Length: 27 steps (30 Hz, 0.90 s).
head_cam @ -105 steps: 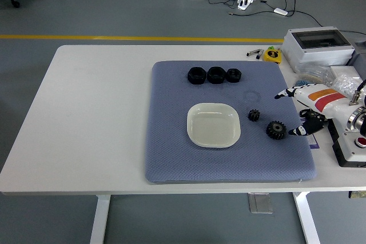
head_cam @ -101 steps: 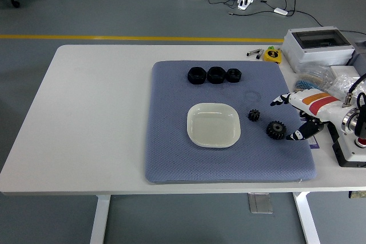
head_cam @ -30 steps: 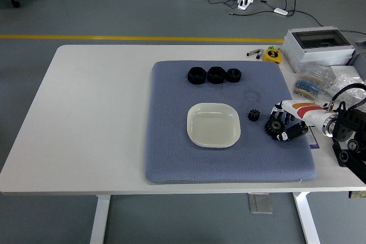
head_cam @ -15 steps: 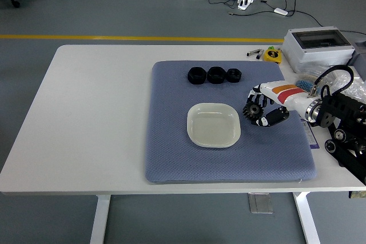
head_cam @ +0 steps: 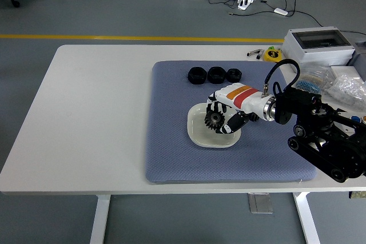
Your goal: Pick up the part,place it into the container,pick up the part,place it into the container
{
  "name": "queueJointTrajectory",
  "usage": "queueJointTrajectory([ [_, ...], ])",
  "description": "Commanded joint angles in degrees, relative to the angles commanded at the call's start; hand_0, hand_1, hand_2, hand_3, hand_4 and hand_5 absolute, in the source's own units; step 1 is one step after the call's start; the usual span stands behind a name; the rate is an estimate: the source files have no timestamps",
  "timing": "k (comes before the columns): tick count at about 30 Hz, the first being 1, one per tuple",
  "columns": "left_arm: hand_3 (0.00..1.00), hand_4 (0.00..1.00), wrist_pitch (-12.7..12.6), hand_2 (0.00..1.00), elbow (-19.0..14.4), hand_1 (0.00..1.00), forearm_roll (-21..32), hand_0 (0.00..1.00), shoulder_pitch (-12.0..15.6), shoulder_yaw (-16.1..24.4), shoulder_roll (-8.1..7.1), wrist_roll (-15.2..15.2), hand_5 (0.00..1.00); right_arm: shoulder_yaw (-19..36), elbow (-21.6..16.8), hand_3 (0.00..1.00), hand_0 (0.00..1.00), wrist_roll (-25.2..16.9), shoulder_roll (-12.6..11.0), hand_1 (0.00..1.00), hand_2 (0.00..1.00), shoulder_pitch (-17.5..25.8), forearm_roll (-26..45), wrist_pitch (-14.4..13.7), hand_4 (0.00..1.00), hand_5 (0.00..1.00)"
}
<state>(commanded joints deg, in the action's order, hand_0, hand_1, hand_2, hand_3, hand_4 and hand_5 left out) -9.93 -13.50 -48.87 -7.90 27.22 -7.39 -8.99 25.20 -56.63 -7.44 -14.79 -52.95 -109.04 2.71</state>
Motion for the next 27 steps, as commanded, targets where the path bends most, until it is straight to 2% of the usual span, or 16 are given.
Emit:
queueJointTrajectory([
  [4,0.654,0.686,-0.1,0.746,0.0,0.705,0.3,0.706,-0.2,-0.2,-0.05,0.0,0.66,-1.0,2.5,0.516,0.4,-0.2,1.3,0.457,0.499,-0.1,-3.2,1.4,0.81,0.159],
  [5,0.654,0.687,-0.1,0.748,0.0,0.704,0.4,0.706,-0.2,-0.2,-0.06,0.0,0.661,-1.1,2.8,0.804,0.457,-0.3,1.3,0.588,0.697,-0.1,-4.1,1.8,0.998,0.264],
  [10,0.654,0.687,-0.1,0.748,0.0,0.704,0.3,0.706,-0.2,-0.2,-0.1,0.0,0.661,-1.1,3.4,0.804,0.457,-1.6,1.1,0.588,0.697,0.1,-6.7,0.1,0.998,0.264],
  [11,0.653,0.689,0.0,0.747,0.0,0.703,0.2,0.706,-0.2,-0.2,-0.12,0.0,0.663,-1.0,3.3,0.86,0.508,-2.0,1.0,0.629,0.756,0.2,-7.0,-0.4,0.998,0.27],
  [13,0.653,0.689,0.0,0.747,0.0,0.703,-0.1,0.706,-0.2,0.0,-0.13,-0.1,0.663,-0.7,3.1,0.86,0.508,-2.6,0.8,0.629,0.756,0.2,-7.2,-1.1,0.998,0.27],
  [19,0.654,0.688,0.0,0.748,0.0,0.702,-0.3,0.706,-0.1,0.1,-0.1,-0.1,0.661,1.2,2.4,0.867,0.516,-3.2,0.3,0.634,0.771,0.4,-6.4,-3.4,0.998,0.272],
  [22,0.654,0.688,-0.1,0.748,0.0,0.702,0.0,0.706,-0.1,0.0,-0.06,0.0,0.661,3.0,2.1,0.867,0.516,-2.5,-0.2,0.634,0.771,0.7,-4.6,-5.6,0.998,0.272],
  [23,0.653,0.688,-0.1,0.748,0.0,0.702,0.0,0.706,-0.1,0.0,-0.05,0.0,0.661,3.6,2.3,0.789,0.475,-2.0,-0.4,0.609,0.718,0.7,-4.0,-6.6,0.998,0.269],
  [25,0.653,0.688,-0.1,0.748,0.0,0.702,0.0,0.706,-0.1,0.0,-0.04,0.0,0.661,4.7,3.2,0.789,0.475,-1.3,-0.6,0.609,0.718,0.7,-3.0,-8.2,0.998,0.269],
  [27,0.653,0.688,-0.1,0.748,0.0,0.702,0.0,0.706,-0.1,0.1,-0.04,0.0,0.661,5.3,5.0,0.789,0.475,-1.2,-0.7,0.609,0.718,0.4,-2.2,-8.6,0.998,0.269],
])
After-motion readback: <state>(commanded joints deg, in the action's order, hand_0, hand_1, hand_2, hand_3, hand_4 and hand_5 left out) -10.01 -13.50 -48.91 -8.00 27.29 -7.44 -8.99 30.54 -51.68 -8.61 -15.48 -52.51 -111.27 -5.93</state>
